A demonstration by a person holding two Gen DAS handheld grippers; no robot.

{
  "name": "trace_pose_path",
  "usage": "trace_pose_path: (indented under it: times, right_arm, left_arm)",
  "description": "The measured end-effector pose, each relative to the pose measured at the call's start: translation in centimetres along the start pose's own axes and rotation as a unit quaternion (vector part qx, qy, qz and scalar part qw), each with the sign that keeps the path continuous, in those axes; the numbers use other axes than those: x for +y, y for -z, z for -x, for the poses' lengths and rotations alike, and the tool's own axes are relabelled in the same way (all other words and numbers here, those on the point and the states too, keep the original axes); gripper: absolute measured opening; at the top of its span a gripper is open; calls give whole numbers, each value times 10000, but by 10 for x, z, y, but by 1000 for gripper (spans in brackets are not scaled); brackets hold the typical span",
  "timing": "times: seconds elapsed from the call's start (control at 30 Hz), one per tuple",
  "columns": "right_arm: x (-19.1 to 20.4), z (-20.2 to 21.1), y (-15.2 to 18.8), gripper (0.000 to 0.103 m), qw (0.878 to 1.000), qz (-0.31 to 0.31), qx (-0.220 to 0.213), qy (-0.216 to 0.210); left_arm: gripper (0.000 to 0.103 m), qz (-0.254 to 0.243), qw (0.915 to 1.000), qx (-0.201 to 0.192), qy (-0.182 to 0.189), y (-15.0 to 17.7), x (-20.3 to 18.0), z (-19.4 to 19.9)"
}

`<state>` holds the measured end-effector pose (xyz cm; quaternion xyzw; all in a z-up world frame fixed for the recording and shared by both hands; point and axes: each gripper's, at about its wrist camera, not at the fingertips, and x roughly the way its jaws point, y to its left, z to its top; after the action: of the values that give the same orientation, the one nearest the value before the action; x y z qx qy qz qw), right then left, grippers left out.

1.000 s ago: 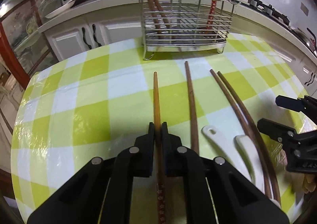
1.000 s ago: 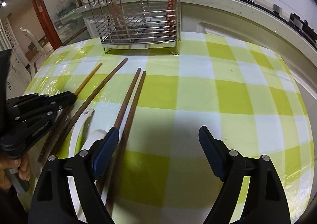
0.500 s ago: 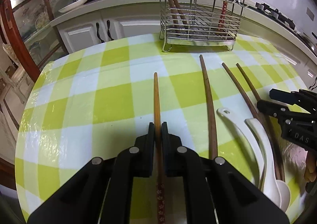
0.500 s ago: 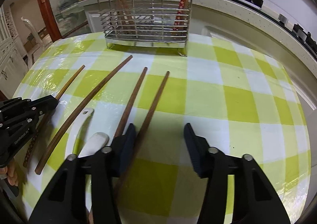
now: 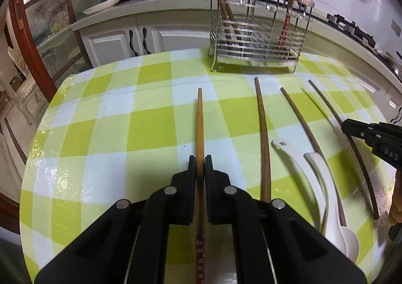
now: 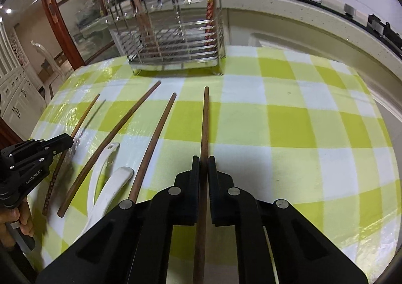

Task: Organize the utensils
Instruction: 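Grasp a dark wooden chopstick with the right tool while the left tool holds its chopstick, then lift both chopsticks upright and carry them over the wire rack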

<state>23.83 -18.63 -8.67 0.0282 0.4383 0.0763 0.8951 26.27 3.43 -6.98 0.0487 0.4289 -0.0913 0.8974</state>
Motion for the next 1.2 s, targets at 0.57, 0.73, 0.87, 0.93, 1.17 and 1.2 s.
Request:
trace_pose_path:
  times: [0.57,0.73,0.87,0.93,1.17,1.2]
  right_arm:
    - [-6,76,-12,8,9966,90,-808,157]
    - [-8,94,-15,8,9946,74,-1016,187]
    - [-8,108,-15,8,9926,84,-1180,265]
    - [-8,113,-15,8,9914,92,-1267,319]
    - [-6,127,-11,8,9854,125,-1603,565]
    - [-6,128,-11,8,9849,120,-1628,573]
  left_arm:
    - [7,115,9971,-755,-66,-15,-7,62]
    - [7,161,9947,-1012,-71,-19,-8,86]
    - [7,196,9927,-1183,-111,-21,-10,100]
    - [7,226,9911,-1306,-131,-21,-10,106]
    - [7,317,9855,-1649,-246,-21,-12,122]
    - [7,326,9850,-1675,-250,-21,-12,124]
